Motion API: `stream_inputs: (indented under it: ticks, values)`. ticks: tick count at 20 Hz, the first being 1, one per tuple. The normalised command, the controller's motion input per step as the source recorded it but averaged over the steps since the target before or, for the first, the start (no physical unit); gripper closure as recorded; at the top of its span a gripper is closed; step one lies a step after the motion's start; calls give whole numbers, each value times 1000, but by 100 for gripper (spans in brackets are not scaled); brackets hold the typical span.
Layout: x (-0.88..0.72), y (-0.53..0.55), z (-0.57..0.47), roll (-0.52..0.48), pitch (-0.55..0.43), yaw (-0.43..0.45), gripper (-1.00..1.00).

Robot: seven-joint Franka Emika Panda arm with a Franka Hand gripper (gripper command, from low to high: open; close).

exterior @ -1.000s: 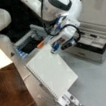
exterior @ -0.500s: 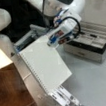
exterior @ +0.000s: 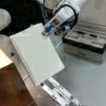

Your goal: Open the box. Pick up the pen. Place the pen in the box. Pick up the book. Place the book on the shelf.

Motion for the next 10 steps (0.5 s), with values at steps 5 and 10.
stream_inputs:
  ticks: [5,10]
  values:
    - [-144,-95,412,144,110,-214,100]
    - [-167,-179,276,178,97,-142,100]
